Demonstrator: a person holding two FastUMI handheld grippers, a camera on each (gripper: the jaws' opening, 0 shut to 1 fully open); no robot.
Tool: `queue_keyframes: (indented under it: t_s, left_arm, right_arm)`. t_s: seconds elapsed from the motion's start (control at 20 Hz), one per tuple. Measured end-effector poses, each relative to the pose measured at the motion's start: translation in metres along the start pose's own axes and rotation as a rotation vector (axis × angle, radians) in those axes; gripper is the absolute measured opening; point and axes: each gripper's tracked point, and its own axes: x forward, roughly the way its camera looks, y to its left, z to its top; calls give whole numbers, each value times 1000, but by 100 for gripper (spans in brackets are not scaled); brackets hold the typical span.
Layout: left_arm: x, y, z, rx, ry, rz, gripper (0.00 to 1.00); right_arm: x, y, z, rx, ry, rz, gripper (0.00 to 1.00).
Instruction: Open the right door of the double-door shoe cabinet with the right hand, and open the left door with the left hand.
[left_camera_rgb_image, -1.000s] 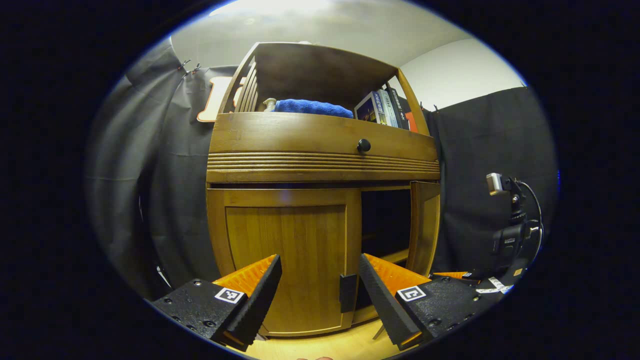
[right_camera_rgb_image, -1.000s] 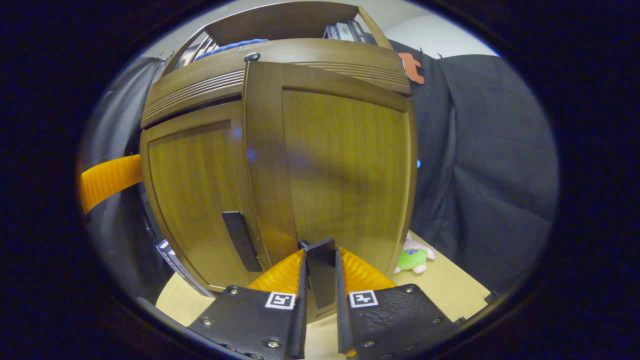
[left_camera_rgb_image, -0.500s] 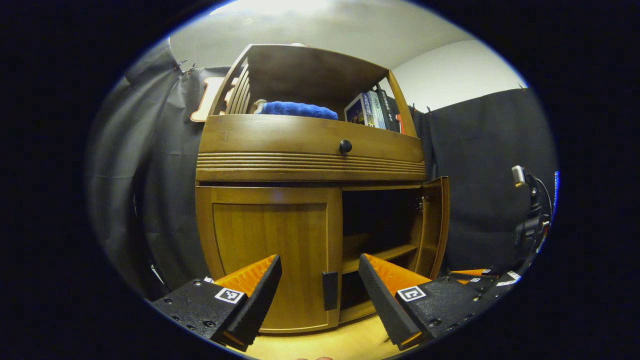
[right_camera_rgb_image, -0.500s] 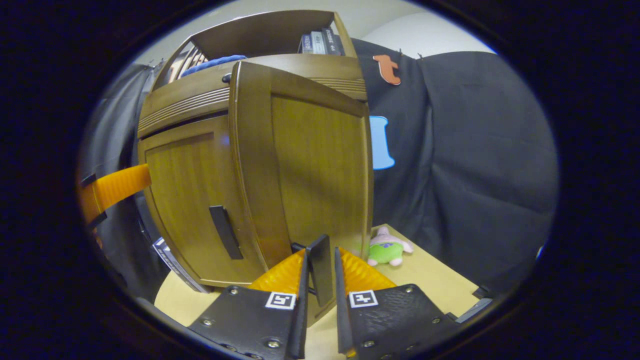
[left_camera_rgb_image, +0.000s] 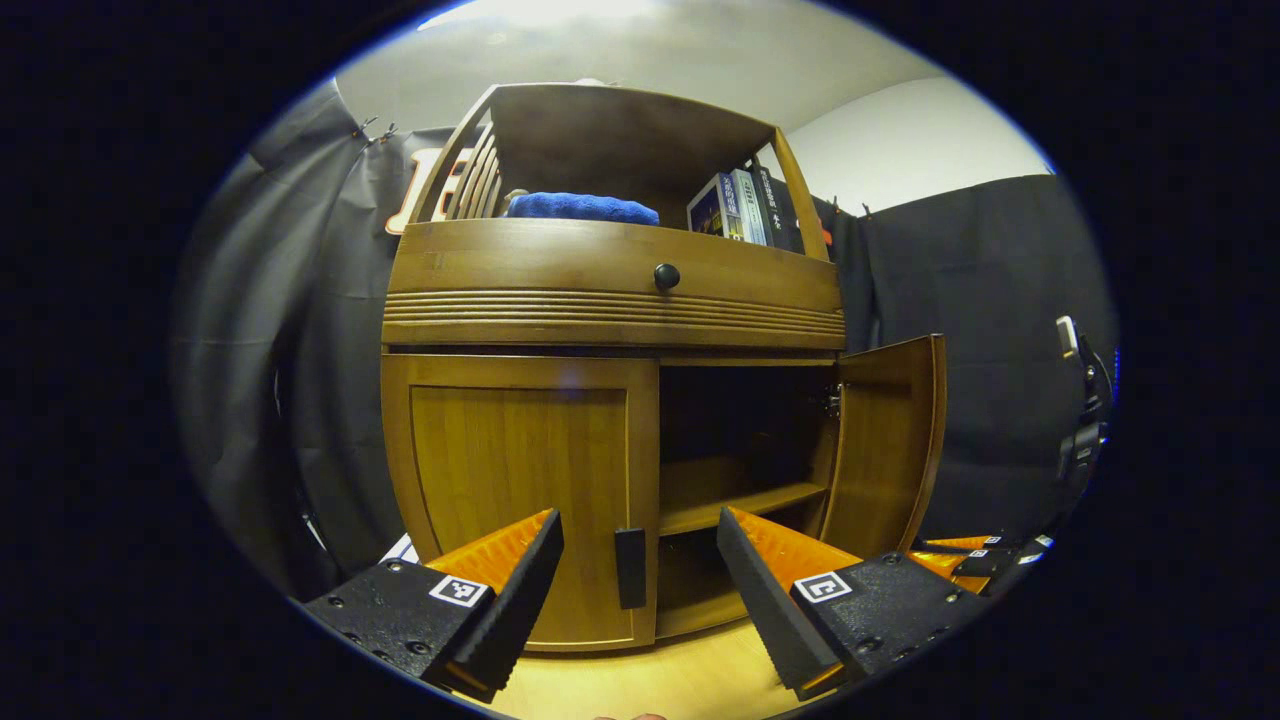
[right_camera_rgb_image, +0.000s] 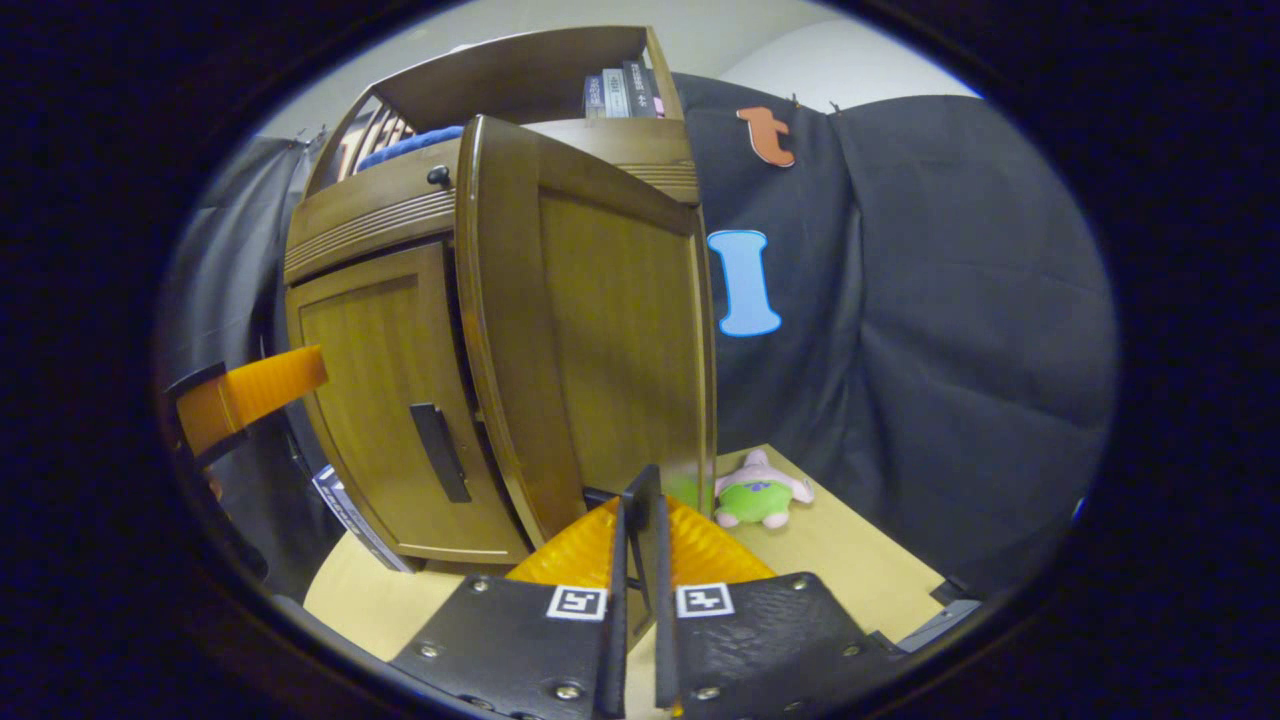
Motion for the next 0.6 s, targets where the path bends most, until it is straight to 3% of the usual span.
queue_keyframes:
  t_s: [0.6]
  left_arm:
    - [1,-47,-4,4,34,58,95]
  right_arm:
    - [-11,-65,3,-18,14,21,13]
